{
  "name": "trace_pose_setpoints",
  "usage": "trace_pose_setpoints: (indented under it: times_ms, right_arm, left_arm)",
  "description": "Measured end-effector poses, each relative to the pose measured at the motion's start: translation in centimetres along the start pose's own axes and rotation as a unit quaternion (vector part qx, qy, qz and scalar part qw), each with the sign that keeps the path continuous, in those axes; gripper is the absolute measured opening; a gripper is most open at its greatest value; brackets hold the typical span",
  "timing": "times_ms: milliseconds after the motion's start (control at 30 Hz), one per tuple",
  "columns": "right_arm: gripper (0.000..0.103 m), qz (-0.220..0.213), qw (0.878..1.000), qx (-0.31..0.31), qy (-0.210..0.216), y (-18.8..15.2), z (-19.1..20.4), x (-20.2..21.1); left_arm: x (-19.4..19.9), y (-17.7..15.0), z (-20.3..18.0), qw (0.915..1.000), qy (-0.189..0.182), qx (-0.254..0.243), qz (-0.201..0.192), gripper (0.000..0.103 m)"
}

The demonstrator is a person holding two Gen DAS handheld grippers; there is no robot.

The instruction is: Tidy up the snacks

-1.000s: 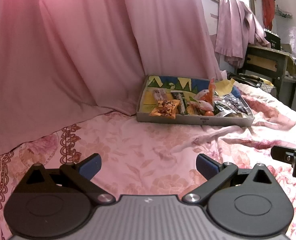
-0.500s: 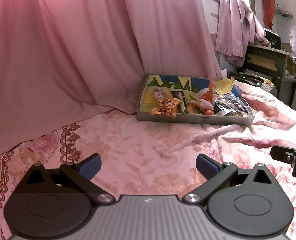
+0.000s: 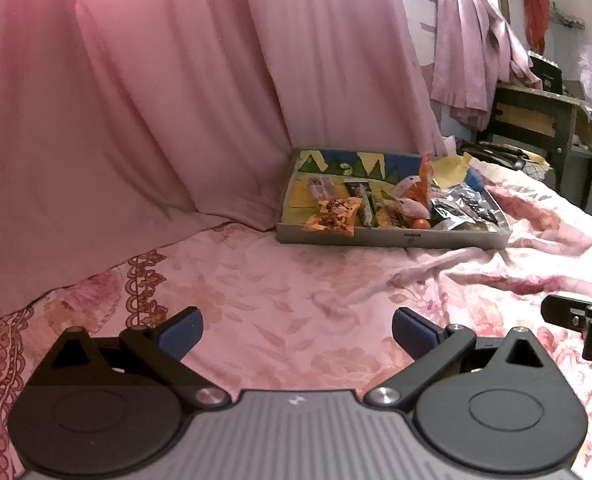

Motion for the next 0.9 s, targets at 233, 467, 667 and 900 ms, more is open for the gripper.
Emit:
trace_pose_setpoints:
  times_ms: [233,467,667,900]
  right_arm:
    - [0.102,0.003,1.000,0.001,0.002,-0.08,-0.03,-0.12]
    - [0.102,0.006,1.000,0.002,0.003,-0.06,-0.05,-0.20]
    - [0.102,0.009,1.000,0.003,0.004,-0.15,0.00,-0.21]
    - [0.102,0.009,1.000,0.002,0.004,-0.21,-0.01,-0.29]
  left_arm:
    - [-0.32,-0.01,-0.65,0.9990,0.020,-0.034,0.021,0.103]
    - [-0.38,-0.11,-0.65,0.9985,0.022,-0.043,0.028,0.103]
    - [-0.37,-0.08,-0.65,0.9985,0.021,-0.043,0.028,0.103]
    - [-0.40,-0.11,-0.67,0.9983,0.022,-0.045,0.028,0.103]
Point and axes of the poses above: each gripper's, at about its wrist camera, not at the fingertips, and x roughly against the way its jaws point, z to its left, y to its top, the point moved 2 cm from there along -x, roughly the way its jaws point, and after that the axes turned 3 degrees about -z, right-handed, at the moved point
